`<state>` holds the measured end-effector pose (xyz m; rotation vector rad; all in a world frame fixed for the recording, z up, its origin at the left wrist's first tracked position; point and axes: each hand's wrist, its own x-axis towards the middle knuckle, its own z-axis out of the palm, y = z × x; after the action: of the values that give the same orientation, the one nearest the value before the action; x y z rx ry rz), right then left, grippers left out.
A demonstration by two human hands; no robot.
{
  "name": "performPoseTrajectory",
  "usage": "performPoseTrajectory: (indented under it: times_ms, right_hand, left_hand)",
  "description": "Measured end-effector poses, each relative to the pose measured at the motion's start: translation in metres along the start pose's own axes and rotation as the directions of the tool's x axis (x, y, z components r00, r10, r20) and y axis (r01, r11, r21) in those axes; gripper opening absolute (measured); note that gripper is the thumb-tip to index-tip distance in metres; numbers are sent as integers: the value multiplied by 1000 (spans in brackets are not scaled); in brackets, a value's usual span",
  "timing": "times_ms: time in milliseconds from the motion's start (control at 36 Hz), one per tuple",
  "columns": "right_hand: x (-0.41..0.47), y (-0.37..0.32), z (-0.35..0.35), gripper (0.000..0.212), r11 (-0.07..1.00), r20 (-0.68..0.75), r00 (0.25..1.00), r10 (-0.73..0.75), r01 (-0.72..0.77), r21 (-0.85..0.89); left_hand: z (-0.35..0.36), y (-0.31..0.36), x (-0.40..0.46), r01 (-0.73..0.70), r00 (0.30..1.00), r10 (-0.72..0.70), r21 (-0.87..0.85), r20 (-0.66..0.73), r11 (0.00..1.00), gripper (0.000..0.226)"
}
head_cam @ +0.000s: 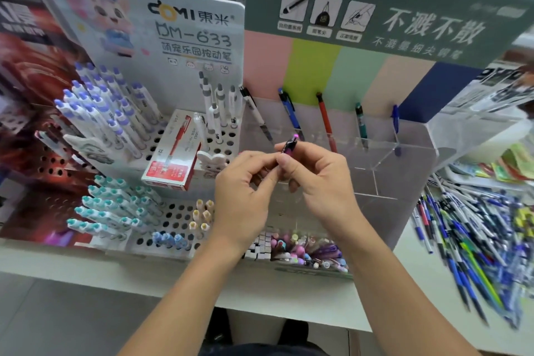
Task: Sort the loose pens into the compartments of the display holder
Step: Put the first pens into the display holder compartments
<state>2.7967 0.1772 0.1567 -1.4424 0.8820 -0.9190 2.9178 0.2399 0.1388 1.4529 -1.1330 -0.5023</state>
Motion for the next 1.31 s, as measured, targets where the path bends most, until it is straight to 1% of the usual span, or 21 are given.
performPoseTrajectory:
  times_ms: [83,139,167,194,250,306,361,444,528,583,639,750,833,889,944,1000,1056,1111,1194,1250,1306]
  right_hand:
    - [2,-4,-12,15,999,-188,981,-52,54,5]
    - [4,-4,-22,15,986,-305,941,-149,120,-112]
    - [6,-2,-25,17,965,-316,926,-208,141,-223]
    - [8,0,-26,20,927,-291,922,-256,148,-345]
    - [12,10,-23,24,822,-193,936,-294,144,-552]
    - [15,18,-15,25,723,-109,943,-313,162,-672]
    - [20,27,-10,19,646,-59,942,-330,180,-742]
    - [28,35,-3,12,584,-39,948,-315,161,-796]
    - [33,33,7,16,488,-46,969,-241,80,-869]
    - [35,32,11,21,425,-79,979,-188,9,-905]
    - [36,33,13,23,430,-120,975,-187,-28,-902]
    - [31,36,12,15,630,-186,965,-187,-27,-776]
    - [20,37,8,23,670,-216,949,-232,-5,-742]
    - [17,39,5,25,687,-202,959,-200,-10,-727]
    - [17,40,3,23,716,-157,973,-169,11,-698]
    - [20,38,4,21,734,-99,984,-147,41,-678]
    - [23,36,8,19,711,-57,988,-144,63,-700]
    - [26,37,10,15,675,-60,983,-171,73,-735]
    - [30,36,13,14,552,-64,967,-247,86,-829]
    - [32,36,17,15,502,-42,976,-215,74,-862]
    - [32,34,20,15,501,-32,987,-156,51,-864]
  left_hand:
    - [6,2,3,81,996,-81,-6,21,997,18]
    - [6,-2,2,150,989,-150,19,9,988,8]
    - [4,-6,0,175,985,-175,38,3,984,3]
    - [3,-9,-1,190,982,-191,68,-5,979,4]
    - [0,-15,-5,205,979,-205,112,-12,972,8]
    - [-1,-17,-9,180,983,-181,152,-6,972,14]
    - [0,-20,-13,121,992,-122,213,-11,970,22]
    - [-2,-26,-19,38,999,-33,308,-21,951,24]
    - [-8,-37,-22,-48,998,32,412,46,910,21]
    - [-12,-42,-21,-68,997,43,439,68,896,21]
    - [-14,-41,-18,-70,993,23,441,112,895,27]
    - [-9,-34,-14,-55,963,-67,434,260,899,40]
    - [-3,-32,-6,-34,950,-110,444,293,895,46]
    - [1,-30,-2,-23,946,-119,430,301,903,49]
    - [4,-28,-2,-19,935,-122,390,333,921,54]
    - [5,-28,-5,-16,936,-119,377,332,926,54]
    - [2,-29,-8,18,948,-134,371,289,929,50]
    - [-4,-31,-10,39,957,-141,371,252,928,46]
    - [-11,-31,-10,32,962,-130,374,240,927,45]
    - [-12,-30,-10,23,959,-128,383,251,924,45]
    - [-11,-28,-11,7,959,-121,406,257,914,47]
